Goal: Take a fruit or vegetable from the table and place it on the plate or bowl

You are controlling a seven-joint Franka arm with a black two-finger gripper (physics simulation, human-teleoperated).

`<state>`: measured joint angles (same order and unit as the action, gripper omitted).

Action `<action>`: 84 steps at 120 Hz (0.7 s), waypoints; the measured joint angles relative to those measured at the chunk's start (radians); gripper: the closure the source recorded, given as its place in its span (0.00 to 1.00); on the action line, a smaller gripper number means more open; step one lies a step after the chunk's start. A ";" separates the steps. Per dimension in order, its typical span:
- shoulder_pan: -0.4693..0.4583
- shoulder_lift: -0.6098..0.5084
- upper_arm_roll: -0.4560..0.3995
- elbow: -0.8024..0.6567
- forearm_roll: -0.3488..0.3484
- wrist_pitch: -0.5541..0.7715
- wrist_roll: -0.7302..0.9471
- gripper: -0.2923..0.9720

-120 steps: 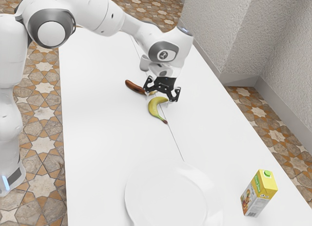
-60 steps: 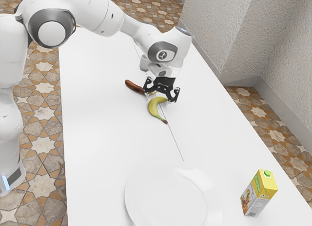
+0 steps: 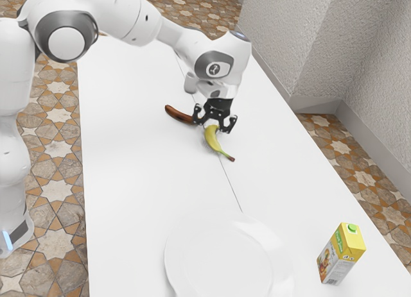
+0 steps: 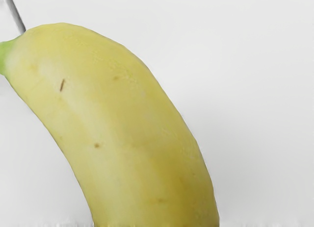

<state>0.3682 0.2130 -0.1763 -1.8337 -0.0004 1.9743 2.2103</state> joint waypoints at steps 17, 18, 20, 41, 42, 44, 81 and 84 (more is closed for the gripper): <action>-0.007 -0.077 -0.009 0.012 -0.026 -0.001 -0.013 0.67; -0.008 -0.082 -0.010 0.013 -0.028 -0.001 -0.014 0.67; -0.011 -0.094 -0.012 0.014 -0.033 -0.002 -0.016 0.67; -0.104 -0.244 -0.013 0.038 -0.080 -0.091 -0.044 0.66; -0.111 -0.248 -0.013 0.038 -0.081 -0.099 -0.046 0.66; -0.124 -0.254 -0.013 0.038 -0.084 -0.115 -0.050 0.66; -0.516 -0.342 -0.008 -0.009 -0.091 -0.309 -0.138 0.67; -0.527 -0.343 -0.008 -0.013 -0.091 -0.316 -0.146 0.67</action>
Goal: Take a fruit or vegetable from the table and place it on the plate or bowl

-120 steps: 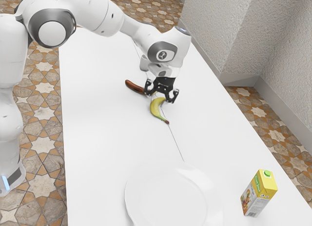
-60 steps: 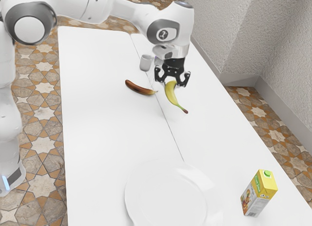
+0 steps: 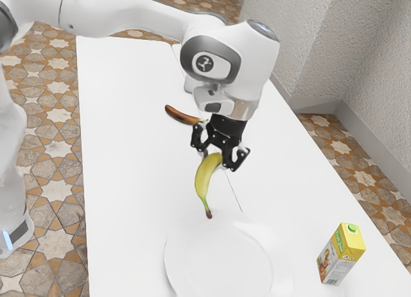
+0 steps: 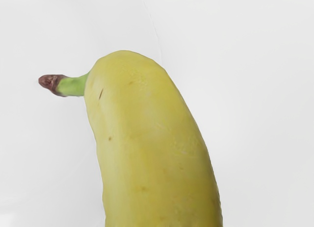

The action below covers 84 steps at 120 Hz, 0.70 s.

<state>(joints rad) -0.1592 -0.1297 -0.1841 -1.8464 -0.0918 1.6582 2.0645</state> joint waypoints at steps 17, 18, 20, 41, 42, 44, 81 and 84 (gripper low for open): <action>-0.087 -0.001 -0.006 -0.013 0.000 -0.026 -0.047 0.68; -0.094 -0.001 -0.006 -0.013 0.000 -0.026 -0.049 0.68; -0.106 0.000 -0.007 -0.013 0.000 -0.028 -0.055 0.68; -0.153 0.004 -0.058 -0.014 -0.005 -0.032 -0.113 0.68; -0.153 0.004 -0.061 -0.014 -0.005 -0.031 -0.116 0.68; -0.153 0.005 -0.068 -0.014 -0.006 -0.030 -0.121 0.68; -0.156 0.018 -0.122 -0.006 -0.013 0.015 -0.205 0.68; -0.156 0.019 -0.123 -0.006 -0.013 0.017 -0.210 0.68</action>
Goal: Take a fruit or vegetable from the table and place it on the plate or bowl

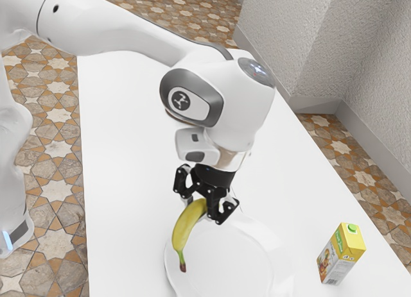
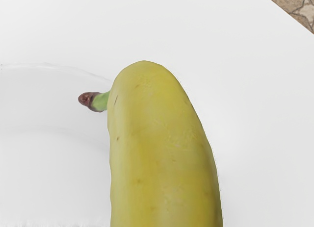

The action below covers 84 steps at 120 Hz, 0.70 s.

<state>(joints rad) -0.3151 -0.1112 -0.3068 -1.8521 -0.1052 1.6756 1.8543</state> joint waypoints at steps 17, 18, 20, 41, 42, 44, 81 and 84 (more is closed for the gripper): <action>0.002 0.006 -0.016 0.000 0.000 0.021 -0.028 0.68; 0.002 0.006 -0.018 0.000 0.000 0.023 -0.030 0.68; 0.001 0.007 -0.020 0.000 0.000 0.025 -0.033 0.68; 0.000 0.035 -0.029 0.001 0.007 0.048 -0.061 0.45; 0.000 0.036 -0.029 0.001 0.007 0.048 -0.062 0.43; 0.001 0.037 -0.029 0.001 0.008 0.050 -0.064 0.41; 0.175 -0.001 -0.023 0.004 0.110 0.072 -0.090 0.25; 0.257 -0.007 -0.020 0.008 0.122 0.067 -0.091 0.25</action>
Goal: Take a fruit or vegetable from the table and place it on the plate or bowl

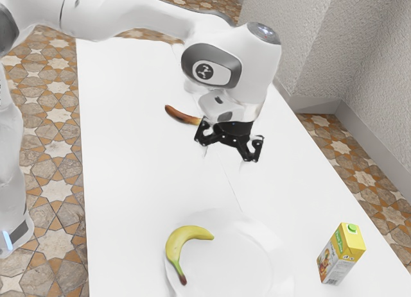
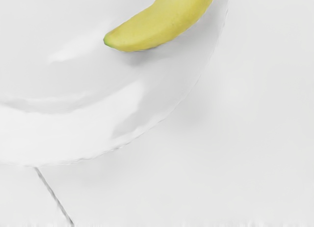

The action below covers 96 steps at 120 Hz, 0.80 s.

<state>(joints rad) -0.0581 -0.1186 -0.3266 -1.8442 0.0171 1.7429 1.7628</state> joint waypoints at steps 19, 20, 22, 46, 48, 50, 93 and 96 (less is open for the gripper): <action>0.209 -0.001 0.214 0.038 0.033 -0.071 -0.028 0.24; 0.211 -0.001 0.224 0.039 0.035 -0.073 -0.031 0.24; 0.212 0.002 0.243 0.042 0.037 -0.079 -0.037 0.24; 0.212 0.068 0.349 0.087 0.057 -0.117 -0.141 0.23; 0.211 0.075 0.362 0.094 0.057 -0.119 -0.153 0.23; 0.208 0.087 0.377 0.103 0.057 -0.121 -0.164 0.23; 0.247 0.228 0.576 0.145 0.063 -0.135 -0.367 0.23; 0.237 0.231 0.574 0.144 0.063 -0.135 -0.374 0.23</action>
<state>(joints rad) 0.1791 0.1123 0.2475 -1.6998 0.0804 1.6075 1.3884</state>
